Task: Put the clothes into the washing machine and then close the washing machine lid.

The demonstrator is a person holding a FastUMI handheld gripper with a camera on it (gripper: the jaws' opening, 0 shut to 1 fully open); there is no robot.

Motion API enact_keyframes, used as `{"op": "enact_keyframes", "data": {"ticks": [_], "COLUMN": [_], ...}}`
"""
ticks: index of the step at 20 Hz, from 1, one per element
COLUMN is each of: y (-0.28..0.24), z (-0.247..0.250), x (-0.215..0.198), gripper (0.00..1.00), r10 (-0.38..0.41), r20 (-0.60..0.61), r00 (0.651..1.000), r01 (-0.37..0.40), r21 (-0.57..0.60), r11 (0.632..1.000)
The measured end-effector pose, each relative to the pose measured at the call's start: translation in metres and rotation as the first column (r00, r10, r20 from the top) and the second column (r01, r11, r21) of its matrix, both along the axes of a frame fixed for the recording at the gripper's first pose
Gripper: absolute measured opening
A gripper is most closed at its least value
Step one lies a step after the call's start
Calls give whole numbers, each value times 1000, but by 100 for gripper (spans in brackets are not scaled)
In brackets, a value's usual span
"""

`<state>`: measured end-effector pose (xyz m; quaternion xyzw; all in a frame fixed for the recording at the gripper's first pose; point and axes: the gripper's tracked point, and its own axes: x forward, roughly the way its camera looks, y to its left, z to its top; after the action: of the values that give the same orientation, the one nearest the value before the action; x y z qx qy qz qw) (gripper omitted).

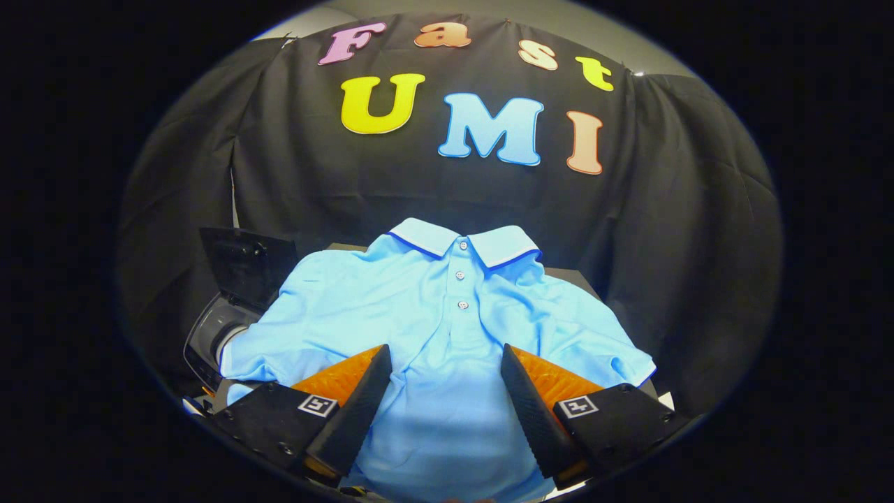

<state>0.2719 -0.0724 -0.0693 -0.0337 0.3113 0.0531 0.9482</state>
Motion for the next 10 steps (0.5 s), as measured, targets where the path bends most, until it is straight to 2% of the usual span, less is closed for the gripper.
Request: {"op": "enact_keyframes", "data": {"ticks": [3, 8, 10], "y": [1, 2, 6], "z": [-2, -5, -3], "x": [0, -3, -5], "gripper": [99, 99, 99], "r10": [-1, -48, -32], "r20": [-38, -73, -72], "r00": [999, 996, 997], "r01": [1, 57, 40], "r21": [16, 127, 116], "r11": [1000, 990, 992]}}
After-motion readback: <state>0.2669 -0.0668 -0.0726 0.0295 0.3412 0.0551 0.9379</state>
